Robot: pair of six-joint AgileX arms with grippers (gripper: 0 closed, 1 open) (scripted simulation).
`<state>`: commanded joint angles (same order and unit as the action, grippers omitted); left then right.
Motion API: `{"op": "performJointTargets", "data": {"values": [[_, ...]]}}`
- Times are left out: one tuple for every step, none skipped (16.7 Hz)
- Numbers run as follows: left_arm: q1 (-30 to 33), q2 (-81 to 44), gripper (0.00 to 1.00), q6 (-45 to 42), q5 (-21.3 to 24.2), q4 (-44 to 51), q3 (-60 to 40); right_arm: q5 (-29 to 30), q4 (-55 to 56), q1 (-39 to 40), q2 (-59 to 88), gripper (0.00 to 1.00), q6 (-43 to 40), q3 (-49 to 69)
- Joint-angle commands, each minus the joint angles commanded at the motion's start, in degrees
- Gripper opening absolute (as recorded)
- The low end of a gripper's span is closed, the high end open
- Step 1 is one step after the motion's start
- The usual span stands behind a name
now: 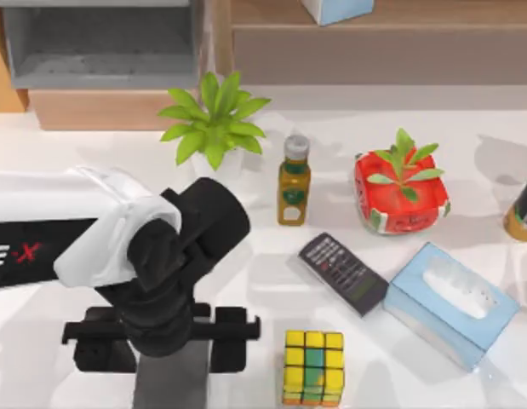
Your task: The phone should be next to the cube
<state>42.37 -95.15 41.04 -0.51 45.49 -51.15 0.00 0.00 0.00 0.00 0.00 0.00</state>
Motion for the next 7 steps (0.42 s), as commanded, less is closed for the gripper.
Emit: {"op": "performJointTargets", "data": {"values": [[0.0, 0.0, 0.98, 0.0, 0.0, 0.0, 0.0, 0.0, 0.0, 0.0, 0.0, 1.0, 0.0, 0.0], [0.0, 0.0, 1.0, 0.0, 0.0, 0.0, 0.0, 0.0, 0.0, 0.0, 0.0, 1.0, 0.0, 0.0], [0.0, 0.0, 1.0, 0.0, 0.0, 0.0, 0.0, 0.0, 0.0, 0.0, 0.0, 1.0, 0.0, 0.0], [0.0, 0.0, 1.0, 0.0, 0.0, 0.0, 0.0, 0.0, 0.0, 0.0, 0.0, 1.0, 0.0, 0.0], [0.0, 0.0, 1.0, 0.0, 0.0, 0.0, 0.0, 0.0, 0.0, 0.0, 0.0, 1.0, 0.0, 0.0], [0.0, 0.0, 1.0, 0.0, 0.0, 0.0, 0.0, 0.0, 0.0, 0.0, 0.0, 1.0, 0.0, 0.0], [0.0, 0.0, 1.0, 0.0, 0.0, 0.0, 0.0, 0.0, 0.0, 0.0, 0.0, 1.0, 0.0, 0.0]]}}
